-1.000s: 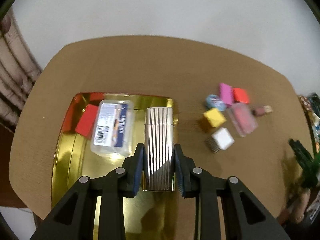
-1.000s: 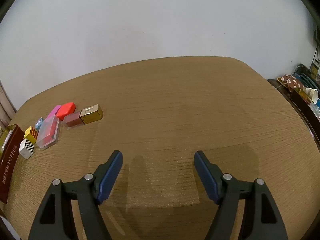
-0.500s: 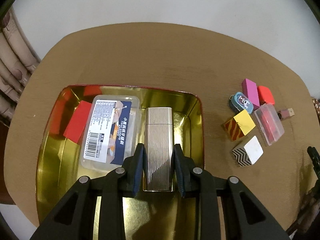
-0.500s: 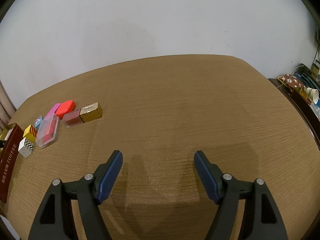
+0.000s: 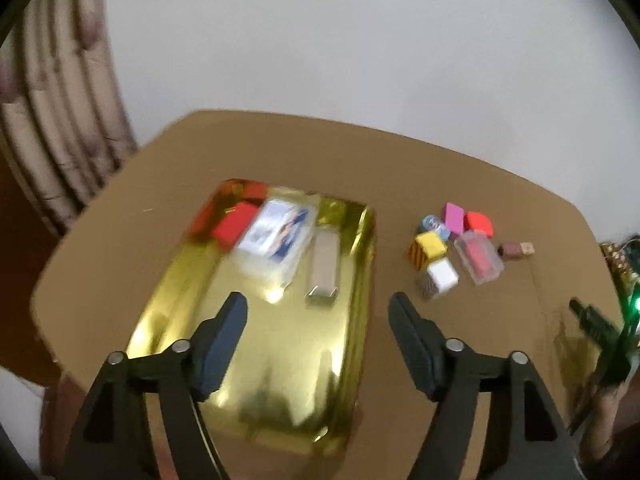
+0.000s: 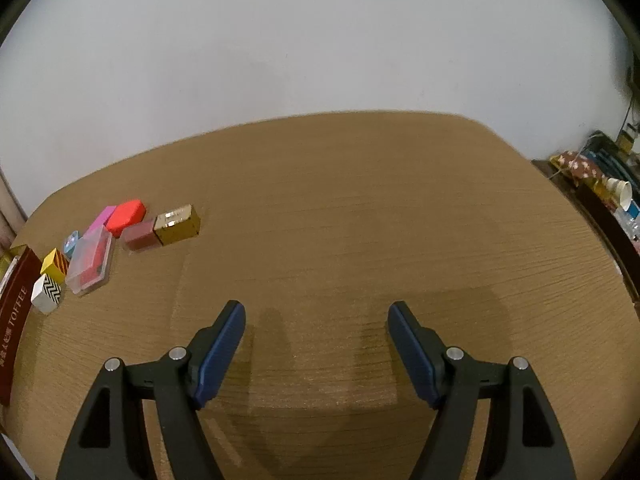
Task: Organize rigid objects
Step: 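Place the silver box in the gold tin and open the left gripper, then grasp the white cube with the right gripper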
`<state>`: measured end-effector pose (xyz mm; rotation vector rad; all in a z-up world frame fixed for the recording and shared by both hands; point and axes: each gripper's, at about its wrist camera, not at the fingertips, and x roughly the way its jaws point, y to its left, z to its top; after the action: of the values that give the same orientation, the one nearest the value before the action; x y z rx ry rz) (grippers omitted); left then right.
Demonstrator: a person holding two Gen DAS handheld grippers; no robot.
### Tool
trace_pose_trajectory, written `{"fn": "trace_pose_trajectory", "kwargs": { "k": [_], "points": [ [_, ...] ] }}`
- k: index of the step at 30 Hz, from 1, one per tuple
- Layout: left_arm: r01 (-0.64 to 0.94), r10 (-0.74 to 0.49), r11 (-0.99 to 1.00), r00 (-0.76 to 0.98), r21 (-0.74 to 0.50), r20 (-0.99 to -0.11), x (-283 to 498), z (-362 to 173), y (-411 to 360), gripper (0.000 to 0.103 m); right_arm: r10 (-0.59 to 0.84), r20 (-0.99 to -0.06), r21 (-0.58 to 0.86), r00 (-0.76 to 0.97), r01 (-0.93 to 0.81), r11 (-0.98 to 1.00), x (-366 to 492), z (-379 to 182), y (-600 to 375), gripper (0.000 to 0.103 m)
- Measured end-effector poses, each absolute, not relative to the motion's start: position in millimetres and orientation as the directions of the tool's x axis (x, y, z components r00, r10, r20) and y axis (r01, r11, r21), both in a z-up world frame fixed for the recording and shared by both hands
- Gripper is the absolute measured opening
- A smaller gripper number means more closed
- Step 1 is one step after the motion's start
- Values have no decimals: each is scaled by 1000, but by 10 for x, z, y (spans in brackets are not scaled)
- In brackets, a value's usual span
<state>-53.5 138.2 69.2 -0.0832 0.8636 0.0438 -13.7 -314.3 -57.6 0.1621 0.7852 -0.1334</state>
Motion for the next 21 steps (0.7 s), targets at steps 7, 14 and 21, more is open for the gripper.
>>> {"fn": "trace_pose_trajectory", "kwargs": {
  "k": [7,14,21],
  "points": [
    [-231,136,972,664,-29,-735,-1548,600,1842,85,267,-698,210,664,-166,963,-145,-212,-2184,76],
    [-358,143,928,592,-100,-793,-1846,179,2200,85,369,-744,191,557,-351,917,210,-115,-1060,76],
    [-319,157,947,557,-35,-816,-1790,11,2128,85,319,-794,154,517,-337,929,483,-329,-659,76]
  ]
}}
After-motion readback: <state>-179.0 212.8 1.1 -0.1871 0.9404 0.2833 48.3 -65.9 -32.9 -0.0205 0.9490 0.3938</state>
